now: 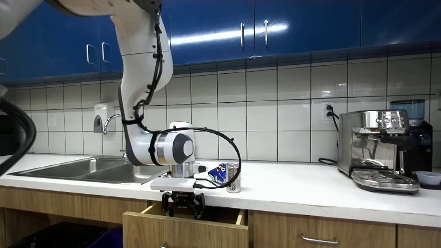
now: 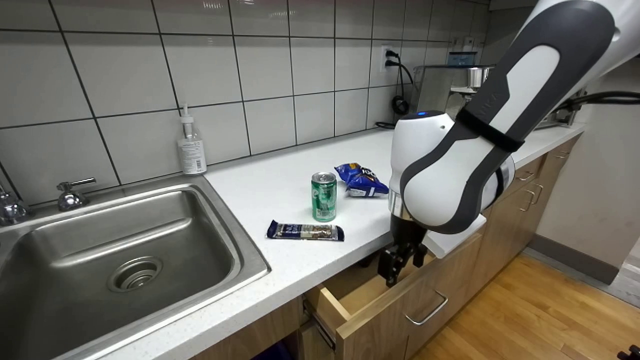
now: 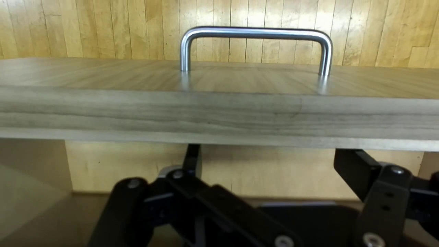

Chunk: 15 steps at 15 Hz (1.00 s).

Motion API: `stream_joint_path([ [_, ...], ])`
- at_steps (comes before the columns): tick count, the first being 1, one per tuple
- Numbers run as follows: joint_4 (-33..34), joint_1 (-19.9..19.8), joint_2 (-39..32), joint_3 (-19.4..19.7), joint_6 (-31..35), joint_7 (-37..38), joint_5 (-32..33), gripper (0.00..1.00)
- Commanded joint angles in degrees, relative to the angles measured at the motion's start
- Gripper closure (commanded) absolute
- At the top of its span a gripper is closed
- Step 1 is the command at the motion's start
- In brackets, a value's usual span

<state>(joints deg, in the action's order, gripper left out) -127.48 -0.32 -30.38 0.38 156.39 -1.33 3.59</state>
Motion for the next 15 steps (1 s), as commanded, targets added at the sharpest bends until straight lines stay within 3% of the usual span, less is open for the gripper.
stream_joint_path([
  [1, -5.7, 0.2, 4.9, -0.6, -2.2, -0.7, -0.4, 0.0],
  [15, -16.7, 0.1, 12.5, -2.8, -1.5, -1.4, -1.5, 0.0],
])
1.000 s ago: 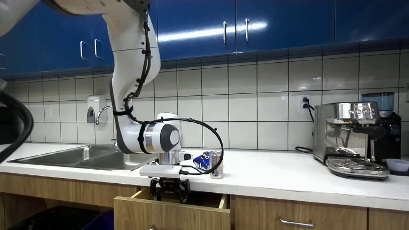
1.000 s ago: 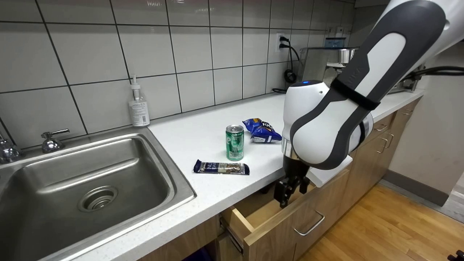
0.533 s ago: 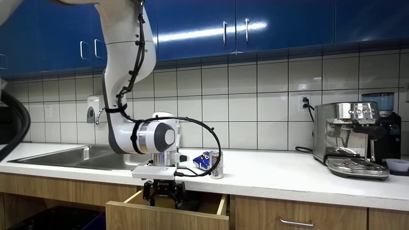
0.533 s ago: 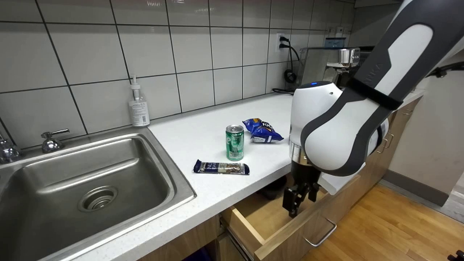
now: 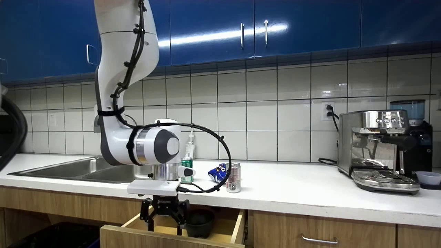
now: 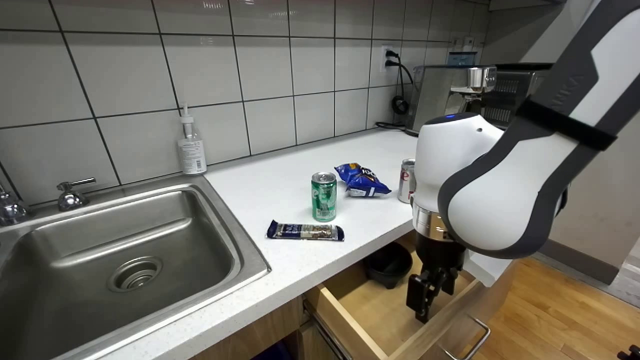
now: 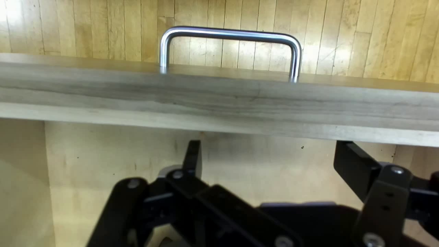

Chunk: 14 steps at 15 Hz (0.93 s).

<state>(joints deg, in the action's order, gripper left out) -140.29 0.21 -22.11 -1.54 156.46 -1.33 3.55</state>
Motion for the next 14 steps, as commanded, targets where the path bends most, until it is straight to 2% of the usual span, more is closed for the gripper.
stream_joint_path([
  [1, -4.2, -0.4, 4.8, -0.8, -1.8, -1.3, -1.4, 0.0],
  [6, -4.4, -0.2, 8.8, 0.0, -5.8, -0.9, -1.0, 0.0],
  [14, -2.6, -0.8, 18.3, 1.8, -16.7, -0.6, -0.6, 0.0],
])
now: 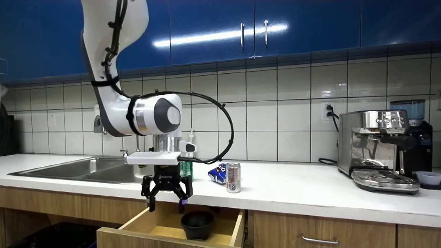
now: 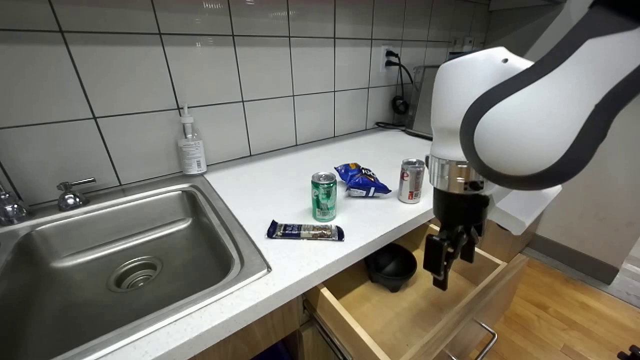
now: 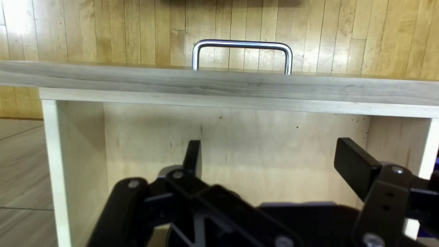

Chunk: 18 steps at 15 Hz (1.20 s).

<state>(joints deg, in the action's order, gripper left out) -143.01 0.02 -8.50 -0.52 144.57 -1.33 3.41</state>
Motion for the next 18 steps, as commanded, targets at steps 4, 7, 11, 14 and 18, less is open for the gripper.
stream_joint_path([
  [4, 3.1, -1.6, 7.1, 2.5, -9.1, -1.0, -0.3, 0.0],
  [7, 6.4, -2.6, 7.3, 3.9, -11.2, -0.7, -0.8, 0.0],
  [11, 11.7, -3.9, 5.5, 5.4, -14.4, 0.3, -1.5, 0.0],
  [14, 13.7, -4.8, 6.2, 6.4, -17.5, 1.4, -2.3, 0.0],
  [18, 17.6, -5.6, 5.1, 7.3, -21.7, 3.6, -3.5, 0.0],
])
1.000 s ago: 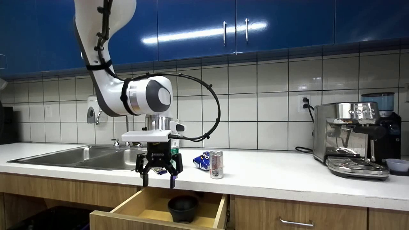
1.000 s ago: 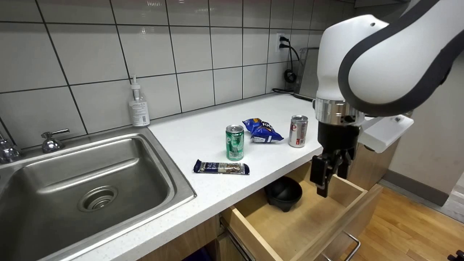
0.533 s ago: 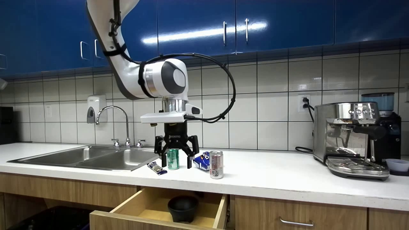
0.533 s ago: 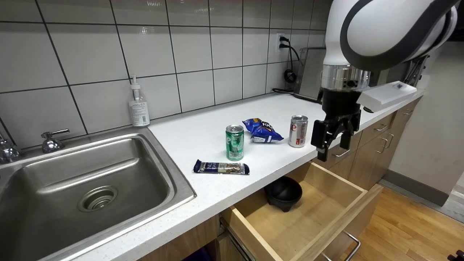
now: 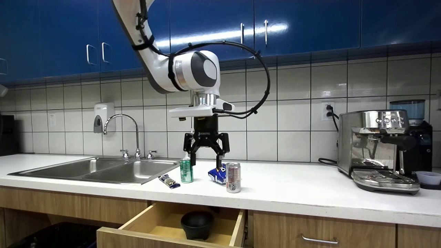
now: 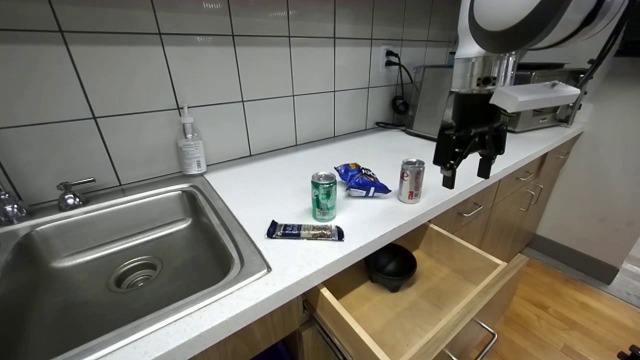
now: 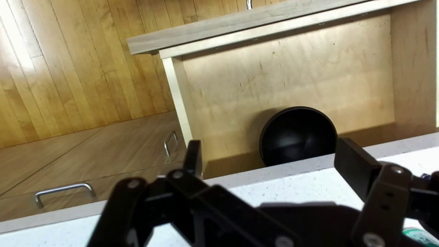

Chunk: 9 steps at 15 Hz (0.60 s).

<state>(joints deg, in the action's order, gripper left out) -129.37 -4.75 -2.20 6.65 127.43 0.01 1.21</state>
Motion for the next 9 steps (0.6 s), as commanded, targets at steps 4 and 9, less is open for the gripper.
stream_joint_path([
  [4, 7.7, -1.4, -3.1, 0.8, -7.5, 3.8, -2.4, 0.0],
  [9, 7.7, -1.3, -3.4, 0.7, -6.3, 2.9, -1.4, 0.0],
])
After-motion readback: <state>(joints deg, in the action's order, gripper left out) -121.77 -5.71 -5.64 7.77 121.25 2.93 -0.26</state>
